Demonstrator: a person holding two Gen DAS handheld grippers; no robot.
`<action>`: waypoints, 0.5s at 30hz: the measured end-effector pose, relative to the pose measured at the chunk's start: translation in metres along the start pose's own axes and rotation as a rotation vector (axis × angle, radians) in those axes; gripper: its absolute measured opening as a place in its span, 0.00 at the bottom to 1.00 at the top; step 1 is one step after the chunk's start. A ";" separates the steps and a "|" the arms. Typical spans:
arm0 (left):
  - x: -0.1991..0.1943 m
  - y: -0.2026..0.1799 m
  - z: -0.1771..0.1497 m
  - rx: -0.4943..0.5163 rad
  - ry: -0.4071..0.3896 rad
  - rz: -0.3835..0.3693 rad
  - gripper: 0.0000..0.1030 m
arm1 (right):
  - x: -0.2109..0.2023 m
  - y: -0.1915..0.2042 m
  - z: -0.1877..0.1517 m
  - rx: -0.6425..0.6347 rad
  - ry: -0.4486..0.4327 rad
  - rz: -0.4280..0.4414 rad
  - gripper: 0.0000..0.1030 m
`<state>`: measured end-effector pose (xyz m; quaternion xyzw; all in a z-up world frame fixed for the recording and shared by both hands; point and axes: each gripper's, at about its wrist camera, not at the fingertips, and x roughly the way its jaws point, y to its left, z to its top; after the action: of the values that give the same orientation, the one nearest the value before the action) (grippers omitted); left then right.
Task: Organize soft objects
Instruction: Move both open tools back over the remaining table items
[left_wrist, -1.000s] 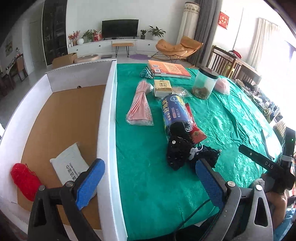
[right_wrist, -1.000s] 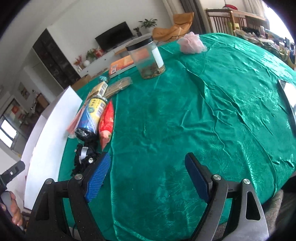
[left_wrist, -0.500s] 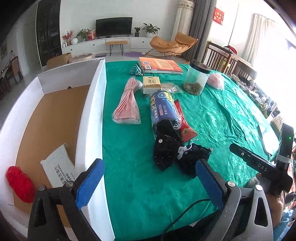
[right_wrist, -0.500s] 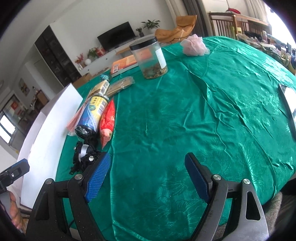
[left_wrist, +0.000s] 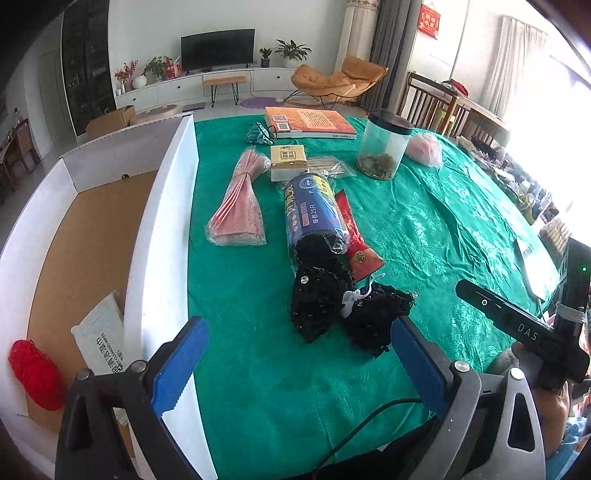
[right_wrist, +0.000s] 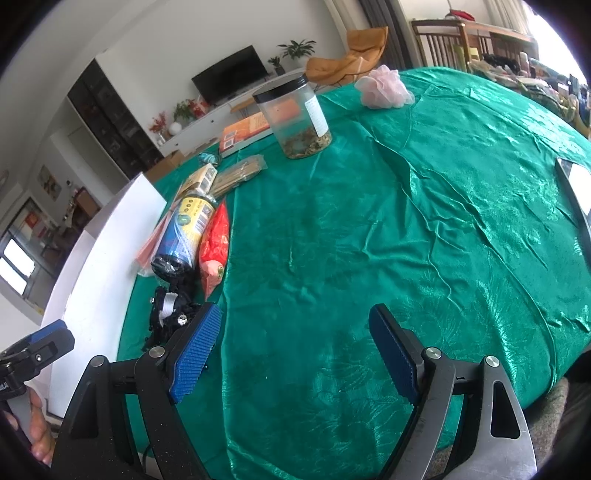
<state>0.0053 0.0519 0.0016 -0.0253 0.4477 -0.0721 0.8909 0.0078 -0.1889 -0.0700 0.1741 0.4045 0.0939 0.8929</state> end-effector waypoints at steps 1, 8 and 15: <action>0.001 -0.001 0.000 -0.001 0.002 -0.002 0.95 | 0.000 0.000 0.000 0.002 0.000 0.002 0.83; 0.009 -0.003 0.012 0.007 0.051 -0.042 0.95 | 0.001 -0.002 0.000 0.014 0.009 0.010 0.83; 0.033 0.026 0.105 -0.079 0.065 -0.129 0.95 | -0.004 -0.006 0.000 0.037 -0.010 0.028 0.83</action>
<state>0.1117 0.0705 0.0356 -0.0870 0.4765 -0.1123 0.8677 0.0058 -0.1957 -0.0698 0.1966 0.3993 0.0979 0.8901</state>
